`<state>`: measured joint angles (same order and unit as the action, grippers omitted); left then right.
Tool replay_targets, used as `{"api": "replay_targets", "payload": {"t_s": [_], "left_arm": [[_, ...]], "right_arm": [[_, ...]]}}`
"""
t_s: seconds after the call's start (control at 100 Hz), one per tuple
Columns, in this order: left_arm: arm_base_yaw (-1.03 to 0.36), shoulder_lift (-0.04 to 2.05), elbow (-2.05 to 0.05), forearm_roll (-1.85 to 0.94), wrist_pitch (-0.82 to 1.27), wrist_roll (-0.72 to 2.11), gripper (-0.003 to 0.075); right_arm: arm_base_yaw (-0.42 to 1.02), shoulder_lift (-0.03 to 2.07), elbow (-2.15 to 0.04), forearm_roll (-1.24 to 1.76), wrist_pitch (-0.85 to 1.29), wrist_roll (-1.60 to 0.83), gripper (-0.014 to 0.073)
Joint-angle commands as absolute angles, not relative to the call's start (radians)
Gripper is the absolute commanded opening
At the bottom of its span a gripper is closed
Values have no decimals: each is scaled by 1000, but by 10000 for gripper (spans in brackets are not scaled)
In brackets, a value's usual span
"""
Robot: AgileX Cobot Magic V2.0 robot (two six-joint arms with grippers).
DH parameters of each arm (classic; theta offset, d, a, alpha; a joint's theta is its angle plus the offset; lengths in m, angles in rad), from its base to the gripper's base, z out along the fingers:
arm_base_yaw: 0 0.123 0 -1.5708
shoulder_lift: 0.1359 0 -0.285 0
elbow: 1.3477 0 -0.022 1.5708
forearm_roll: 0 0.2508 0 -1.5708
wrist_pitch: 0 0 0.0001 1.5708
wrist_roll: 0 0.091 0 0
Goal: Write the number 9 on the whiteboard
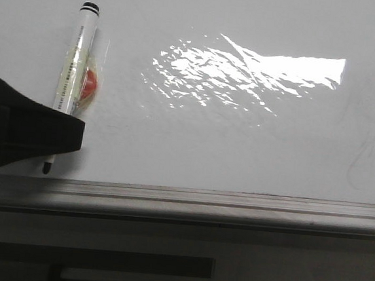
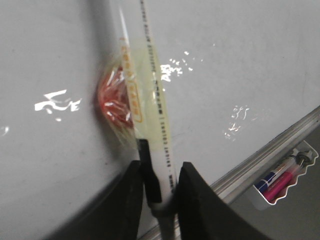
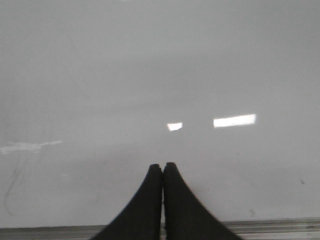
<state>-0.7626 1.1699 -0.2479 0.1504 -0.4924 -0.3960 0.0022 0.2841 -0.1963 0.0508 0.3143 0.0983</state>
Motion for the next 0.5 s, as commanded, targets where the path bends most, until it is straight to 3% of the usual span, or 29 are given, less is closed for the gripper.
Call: {"api": "replay_targets", "payload": {"t_s": [0.0, 0.31, 0.38, 0.49], "left_arm": [[-767, 1173, -271, 126, -522, -408, -22], [-767, 1165, -271, 211, -569, -408, -20], [-767, 1147, -271, 276, -601, -408, -20], [-767, 1114, -272, 397, -609, -408, -20]], "right_arm": [[60, 300, -236, 49, 277, 89, -62], [376, 429, -393, 49, 435, 69, -42], [467, 496, -449, 49, 443, 36, 38], [624, 613, -529, 49, 411, 25, 238]]}}
